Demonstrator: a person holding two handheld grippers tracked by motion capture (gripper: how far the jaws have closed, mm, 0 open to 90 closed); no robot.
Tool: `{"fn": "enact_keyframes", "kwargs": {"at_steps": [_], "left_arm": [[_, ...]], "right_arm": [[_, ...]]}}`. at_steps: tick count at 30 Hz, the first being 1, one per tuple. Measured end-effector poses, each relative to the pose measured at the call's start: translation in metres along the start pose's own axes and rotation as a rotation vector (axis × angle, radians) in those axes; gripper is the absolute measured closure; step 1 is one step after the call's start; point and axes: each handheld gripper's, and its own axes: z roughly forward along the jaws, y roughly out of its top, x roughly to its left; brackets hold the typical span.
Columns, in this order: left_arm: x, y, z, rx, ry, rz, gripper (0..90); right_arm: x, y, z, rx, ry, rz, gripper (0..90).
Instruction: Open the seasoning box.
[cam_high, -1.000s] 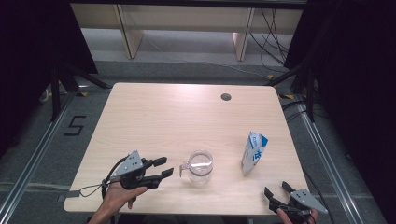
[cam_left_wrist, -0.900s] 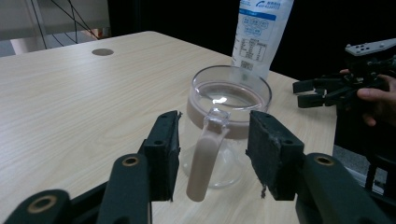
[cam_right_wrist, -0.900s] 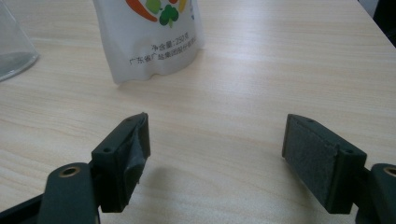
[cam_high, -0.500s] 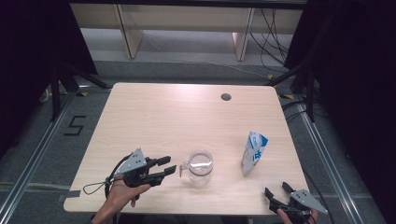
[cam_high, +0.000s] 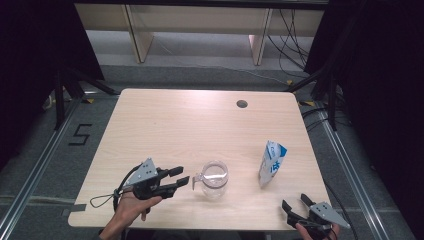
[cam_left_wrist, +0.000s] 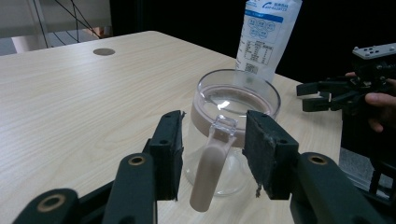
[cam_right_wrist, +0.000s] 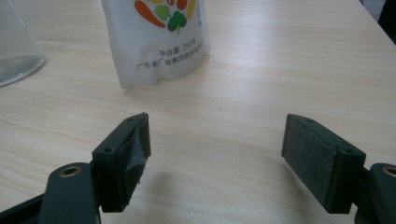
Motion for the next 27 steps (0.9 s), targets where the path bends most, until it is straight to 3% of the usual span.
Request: {"fn": "enact_keyframes", "kwargs": {"at_steps": [3,5,6,8,10,11,12,17,19,27], "left_arm": [[0.000,0.000,0.001,0.005,-0.004,0.003,56.4],[0.001,-0.001,0.002,-0.003,-0.011,-0.002,56.3],[0.000,-0.001,0.002,-0.003,-0.005,-0.016,56.3],[0.000,-0.001,0.002,-0.002,-0.010,-0.005,56.3],[-0.002,-0.001,0.002,-0.002,-0.015,-0.007,56.2],[-0.002,-0.001,0.003,0.001,-0.018,0.005,56.2],[-0.002,0.000,0.003,0.011,-0.008,0.001,56.1],[-0.004,0.000,0.007,0.018,-0.023,0.007,56.3],[-0.006,0.000,0.009,0.024,-0.038,0.024,56.1],[-0.006,0.004,0.013,0.023,-0.046,0.021,59.5]], "right_arm": [[0.000,0.000,-0.001,0.004,-0.015,-0.003,24.7],[0.000,0.000,0.000,-0.002,-0.006,-0.018,24.7],[0.001,0.000,0.000,0.021,0.009,-0.015,24.7],[0.001,0.000,0.001,0.015,0.011,-0.012,24.7],[0.000,0.000,0.002,0.014,-0.002,-0.033,24.7],[0.005,0.000,0.001,0.016,-0.004,0.029,24.7],[0.003,0.001,0.003,0.010,0.003,0.003,24.7],[0.001,0.000,0.003,0.030,0.004,-0.031,24.7],[0.002,0.000,0.002,0.022,0.022,-0.007,24.7],[0.001,0.000,0.004,0.006,0.005,-0.009,24.7]]}}
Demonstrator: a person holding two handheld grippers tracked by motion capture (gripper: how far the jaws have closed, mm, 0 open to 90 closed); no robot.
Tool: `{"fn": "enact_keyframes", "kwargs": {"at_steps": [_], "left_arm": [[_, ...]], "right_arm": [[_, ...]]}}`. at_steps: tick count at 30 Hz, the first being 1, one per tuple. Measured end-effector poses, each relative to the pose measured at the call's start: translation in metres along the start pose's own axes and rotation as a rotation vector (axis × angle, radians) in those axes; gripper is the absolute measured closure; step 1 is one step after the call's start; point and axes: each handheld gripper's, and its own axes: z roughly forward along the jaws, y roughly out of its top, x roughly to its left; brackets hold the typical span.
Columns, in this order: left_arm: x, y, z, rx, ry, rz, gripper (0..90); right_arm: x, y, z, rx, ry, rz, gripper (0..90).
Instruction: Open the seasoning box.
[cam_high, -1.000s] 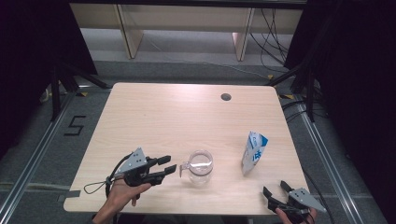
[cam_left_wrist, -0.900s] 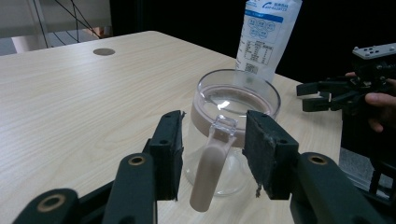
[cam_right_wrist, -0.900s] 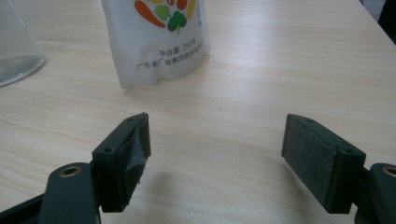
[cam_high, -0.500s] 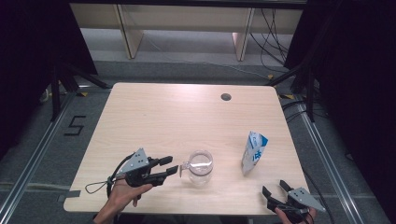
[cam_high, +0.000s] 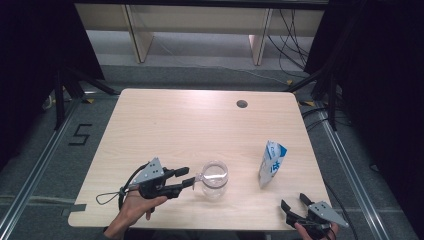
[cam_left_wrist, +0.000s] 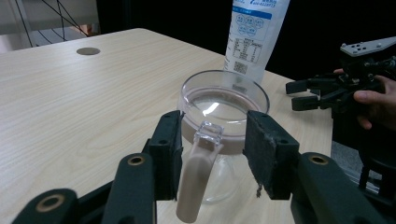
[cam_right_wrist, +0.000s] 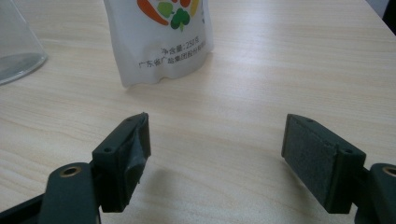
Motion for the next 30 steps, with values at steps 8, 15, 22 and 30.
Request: {"fn": "enact_keyframes", "kwargs": {"at_steps": [8,15,22,30], "left_arm": [[-0.001,0.001,0.012,0.005,-0.014,0.036,80.7],[0.001,0.000,0.016,0.010,0.004,0.034,84.1],[0.003,-0.001,0.018,0.012,0.013,0.035,84.4],[0.005,-0.001,0.018,0.010,0.007,0.045,84.6]], "right_arm": [[0.003,0.005,-0.002,0.012,0.003,0.004,24.9],[0.004,0.009,-0.001,-0.008,0.009,-0.021,25.1],[0.007,0.012,0.000,-0.030,0.016,-0.056,26.9],[0.014,0.016,-0.005,-0.044,0.037,-0.056,28.4]]}}
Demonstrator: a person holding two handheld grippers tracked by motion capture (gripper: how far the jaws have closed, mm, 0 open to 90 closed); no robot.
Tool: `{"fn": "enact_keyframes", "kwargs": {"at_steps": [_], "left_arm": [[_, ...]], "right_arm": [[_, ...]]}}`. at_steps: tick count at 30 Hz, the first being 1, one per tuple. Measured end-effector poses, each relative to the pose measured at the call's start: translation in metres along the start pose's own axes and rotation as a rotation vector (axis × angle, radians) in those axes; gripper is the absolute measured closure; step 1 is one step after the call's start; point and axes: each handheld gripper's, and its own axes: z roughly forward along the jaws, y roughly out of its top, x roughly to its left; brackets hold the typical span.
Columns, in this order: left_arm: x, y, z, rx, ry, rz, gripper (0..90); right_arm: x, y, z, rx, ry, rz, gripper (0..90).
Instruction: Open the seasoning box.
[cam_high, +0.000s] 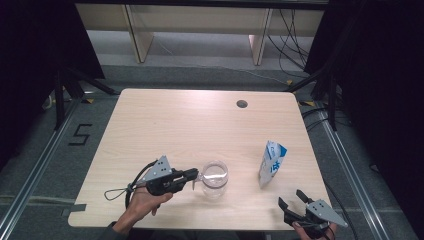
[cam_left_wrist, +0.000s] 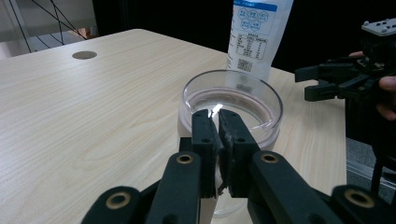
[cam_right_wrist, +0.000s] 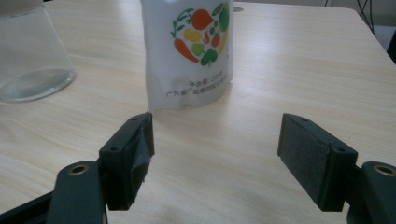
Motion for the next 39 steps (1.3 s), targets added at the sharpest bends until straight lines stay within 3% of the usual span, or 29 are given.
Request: {"fn": "enact_keyframes", "kwargs": {"at_steps": [1,5,7,8,9,11,12,13,14,15,16,18,19,21,22,24,25,29,30,33,34,39], "left_arm": [[0.000,0.000,0.000,-0.001,-0.001,-0.001,84.6],[0.000,0.000,0.000,-0.003,0.001,0.001,84.6],[0.000,0.000,0.000,-0.003,0.001,0.002,84.6],[0.000,-0.001,0.000,-0.004,0.001,0.003,84.8],[0.000,-0.001,0.000,-0.004,0.001,0.003,84.7],[-0.001,-0.001,0.000,-0.005,0.002,-0.002,84.7],[-0.001,-0.001,0.000,-0.003,0.002,0.006,84.8],[-0.001,-0.001,0.000,-0.003,0.002,0.006,84.9],[-0.001,-0.001,0.000,-0.002,0.002,0.007,84.9],[-0.001,-0.001,0.000,-0.002,0.002,0.007,84.9],[0.000,-0.001,0.000,-0.002,0.001,0.009,85.0],[0.000,-0.001,0.000,-0.005,-0.008,0.017,85.0],[0.003,0.000,0.002,-0.031,-0.018,0.053,85.2],[0.002,0.000,0.001,-0.027,-0.013,0.047,85.3],[0.001,0.000,0.001,-0.026,-0.013,0.039,85.4],[0.001,0.000,0.001,-0.022,-0.017,0.033,85.6],[0.001,-0.001,0.000,-0.021,-0.017,0.028,85.7],[0.000,-0.001,0.000,-0.019,-0.013,0.022,85.8],[0.000,-0.001,0.000,-0.019,-0.013,0.021,85.8],[0.000,-0.001,0.000,-0.011,-0.015,0.009,85.9],[-0.001,-0.001,-0.001,-0.004,-0.010,0.010,86.0],[0.000,-0.001,0.000,-0.011,-0.019,0.008,86.0]], "right_arm": [[0.003,0.001,-0.002,0.008,-0.001,0.016,28.8],[0.006,0.005,-0.001,-0.017,0.027,-0.024,30.4],[0.010,0.009,0.000,-0.030,0.060,-0.035,33.4],[0.015,0.012,-0.002,-0.010,0.101,-0.032,36.8],[0.015,0.012,-0.002,-0.010,0.101,-0.032,36.8],[0.020,0.015,0.000,-0.017,0.112,-0.051,43.4],[0.026,0.019,0.002,-0.027,0.155,-0.072,51.6],[0.026,0.019,0.002,-0.027,0.155,-0.072,51.6],[0.032,0.021,0.005,-0.049,0.196,-0.076,56.6],[0.032,0.021,0.005,-0.049,0.196,-0.076,56.6],[0.037,0.025,0.005,-0.032,0.207,-0.107,62.0],[0.042,0.027,0.007,-0.028,0.228,-0.104,66.4],[0.044,0.028,0.007,-0.024,0.233,-0.108,69.3],[0.047,0.029,0.009,-0.027,0.247,-0.112,71.4],[0.052,0.033,0.012,-0.032,0.267,-0.137,76.8],[0.056,0.036,0.015,-0.029,0.314,-0.134,79.5],[0.056,0.038,0.017,-0.041,0.309,-0.166,81.0],[0.062,0.045,0.020,-0.036,0.341,-0.155,84.6],[0.067,0.049,0.025,-0.067,0.383,-0.179,87.6],[0.073,0.050,0.027,-0.048,0.394,-0.188,89.8],[0.079,0.052,0.033,-0.027,0.420,-0.209,90.0],[0.082,0.056,0.042,-0.024,0.412,-0.245,90.0]]}}
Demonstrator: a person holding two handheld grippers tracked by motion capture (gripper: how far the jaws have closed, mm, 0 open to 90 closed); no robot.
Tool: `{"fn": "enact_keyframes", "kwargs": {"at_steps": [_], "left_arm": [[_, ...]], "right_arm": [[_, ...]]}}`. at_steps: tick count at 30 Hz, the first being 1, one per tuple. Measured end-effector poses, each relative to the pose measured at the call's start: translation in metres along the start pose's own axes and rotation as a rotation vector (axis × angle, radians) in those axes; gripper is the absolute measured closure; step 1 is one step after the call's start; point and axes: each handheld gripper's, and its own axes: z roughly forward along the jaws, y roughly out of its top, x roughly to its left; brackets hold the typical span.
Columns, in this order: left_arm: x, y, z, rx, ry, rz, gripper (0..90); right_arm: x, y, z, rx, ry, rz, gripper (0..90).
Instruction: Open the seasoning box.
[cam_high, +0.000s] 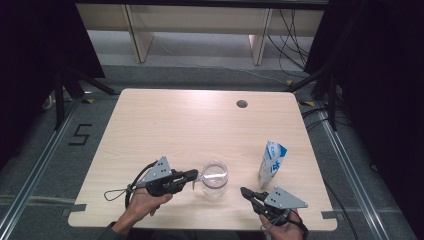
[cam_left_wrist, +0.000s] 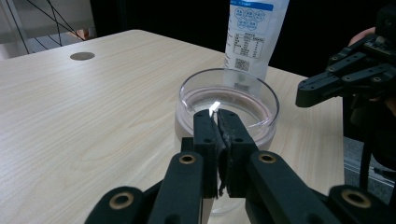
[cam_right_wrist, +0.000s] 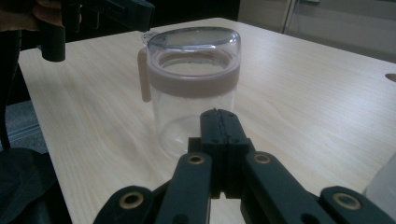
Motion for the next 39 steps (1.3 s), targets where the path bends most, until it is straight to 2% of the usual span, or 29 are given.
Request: {"fn": "enact_keyframes", "kwargs": {"at_steps": [2,3,4,5,7,13,14,16,17,18,19,20,22,23,26,29,32,33,35,39], "left_arm": [[0.000,0.000,0.000,0.000,0.000,-0.002,86.1],[-0.001,0.000,-0.001,0.012,0.008,0.000,86.1],[-0.001,0.000,-0.001,0.009,0.006,-0.001,86.2],[-0.001,0.000,-0.001,0.009,0.008,-0.004,86.3],[-0.002,0.000,-0.001,0.008,0.011,-0.005,86.6],[-0.001,0.000,-0.001,0.009,0.006,-0.007,86.9],[-0.001,0.000,-0.002,0.009,0.005,-0.011,87.2],[-0.001,-0.001,-0.001,0.011,0.007,-0.009,87.4],[-0.002,-0.001,-0.001,0.010,0.011,-0.006,87.5],[-0.002,-0.001,-0.001,0.010,0.011,-0.004,87.5],[-0.002,-0.001,-0.001,0.010,0.010,-0.005,87.5],[-0.002,-0.001,-0.001,0.010,0.010,-0.005,87.5],[-0.002,-0.001,-0.001,0.010,0.012,-0.004,87.5],[-0.002,-0.001,-0.001,0.010,0.010,-0.005,87.5],[-0.002,-0.001,-0.001,0.010,0.007,-0.010,87.5],[-0.001,-0.001,-0.002,0.010,0.007,-0.004,87.5],[-0.002,-0.002,-0.002,0.012,0.010,-0.008,87.5],[-0.001,-0.002,-0.001,0.004,-0.003,0.004,87.5],[-0.002,-0.002,-0.001,0.013,0.005,-0.010,87.5],[-0.002,-0.003,-0.001,0.019,0.003,-0.003,87.3]], "right_arm": [[0.000,0.002,0.005,-0.006,0.017,0.010,90.0],[-0.002,0.004,0.007,-0.022,0.003,-0.022,90.0],[0.000,0.006,0.007,0.001,0.007,0.009,90.0],[-0.002,0.008,0.010,-0.018,-0.002,-0.016,90.0],[-0.004,0.010,0.012,-0.018,-0.011,-0.029,90.0],[-0.004,0.011,0.018,-0.003,-0.009,-0.019,90.0],[-0.005,0.011,0.020,0.006,0.009,-0.008,90.0],[-0.005,0.011,0.023,-0.014,-0.012,-0.030,90.0],[-0.005,0.012,0.022,0.015,0.014,-0.014,90.0],[-0.005,0.012,0.022,0.009,0.009,-0.011,90.0],[-0.007,0.012,0.023,-0.002,-0.001,-0.039,90.0],[-0.007,0.013,0.023,-0.005,-0.009,-0.032,90.0],[-0.005,0.013,0.025,0.010,0.013,-0.001,90.0],[-0.007,0.014,0.026,-0.002,-0.003,-0.031,90.0],[-0.007,0.015,0.027,0.005,0.000,-0.037,90.0],[-0.007,0.016,0.031,0.016,0.011,-0.024,90.0],[-0.008,0.017,0.032,0.010,0.005,-0.039,90.0],[-0.007,0.018,0.033,0.024,0.022,-0.025,90.0],[-0.008,0.021,0.034,0.015,0.009,-0.054,90.0],[-0.008,0.026,0.036,0.008,0.009,-0.061,90.0]]}}
